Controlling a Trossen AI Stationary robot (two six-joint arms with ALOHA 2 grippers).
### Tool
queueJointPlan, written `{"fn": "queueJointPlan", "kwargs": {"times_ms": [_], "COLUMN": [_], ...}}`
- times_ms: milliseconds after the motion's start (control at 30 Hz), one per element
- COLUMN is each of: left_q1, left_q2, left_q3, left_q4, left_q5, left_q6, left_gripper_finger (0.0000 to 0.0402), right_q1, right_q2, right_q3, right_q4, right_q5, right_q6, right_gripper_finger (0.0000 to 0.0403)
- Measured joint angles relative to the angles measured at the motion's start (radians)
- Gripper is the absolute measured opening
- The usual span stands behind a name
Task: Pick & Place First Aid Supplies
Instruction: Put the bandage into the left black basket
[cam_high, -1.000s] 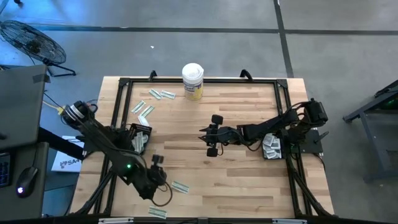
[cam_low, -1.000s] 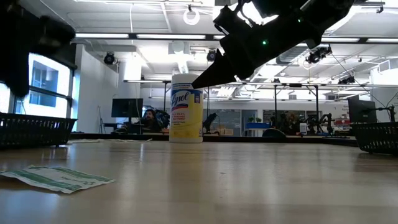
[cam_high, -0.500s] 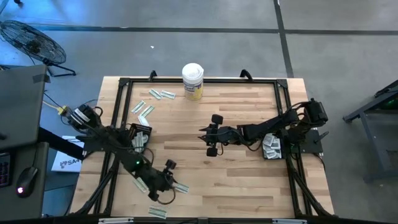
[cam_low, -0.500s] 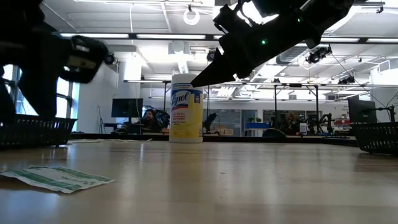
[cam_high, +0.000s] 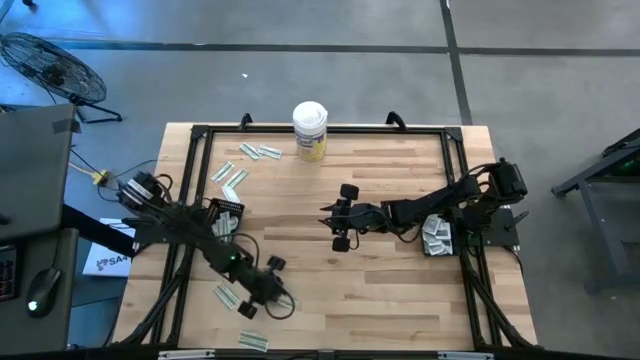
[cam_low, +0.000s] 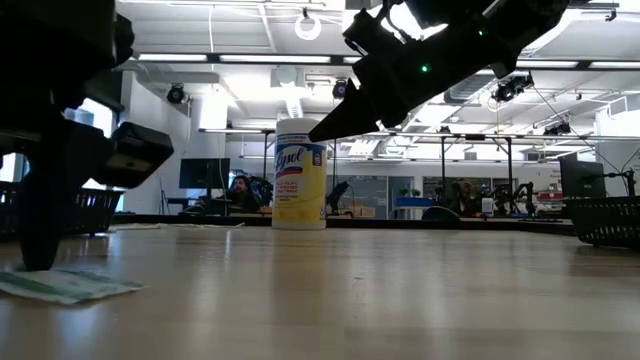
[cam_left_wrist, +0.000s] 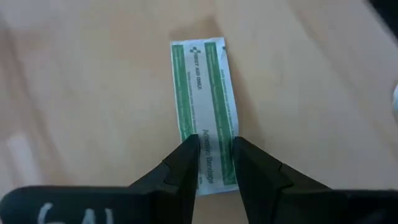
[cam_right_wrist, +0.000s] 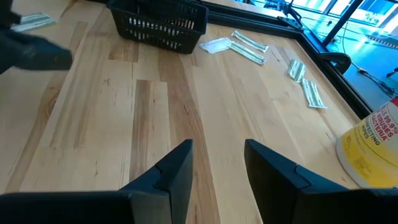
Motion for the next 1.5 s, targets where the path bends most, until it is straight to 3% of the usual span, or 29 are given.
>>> {"fn": "queueJointPlan", "kwargs": {"times_ms": [300, 500, 867, 1000, 1300, 1500], "left_q1": [-0.001, 0.001, -0.001, -0.001, 0.052, 0.057], "left_q2": [-0.1, -0.131, -0.208, -0.208, -0.213, -0.211], "left_q3": [-0.003, -0.008, 0.019, -0.021, -0.141, -0.152], "left_q4": [-0.314, -0.44, -0.461, -0.44, -0.329, -0.299], "left_q5": [-0.281, -0.456, -0.415, -0.361, -0.377, -0.357], "left_q6": [-0.016, -0.125, -0.183, -0.205, -0.288, -0.294], "left_gripper_finger": [0.0098, 0.0098, 0.0098, 0.0098, 0.0098, 0.0097], "right_q1": [0.0, 0.0, 0.0, 0.0, 0.0, 0.0], "right_q2": [0.0, 0.0, 0.0, 0.0, 0.0, 0.0], "right_q3": [0.0, 0.0, 0.0, 0.0, 0.0, 0.0], "right_q4": [0.001, 0.001, 0.002, 0.002, 0.006, 0.006], "right_q5": [0.003, 0.003, 0.003, 0.003, 0.003, 0.003], "right_q6": [0.0, -0.001, 0.0, 0.0, 0.0, -0.002], "right_gripper_finger": [0.0138, 0.0138, 0.0138, 0.0138, 0.0138, 0.0138]}}
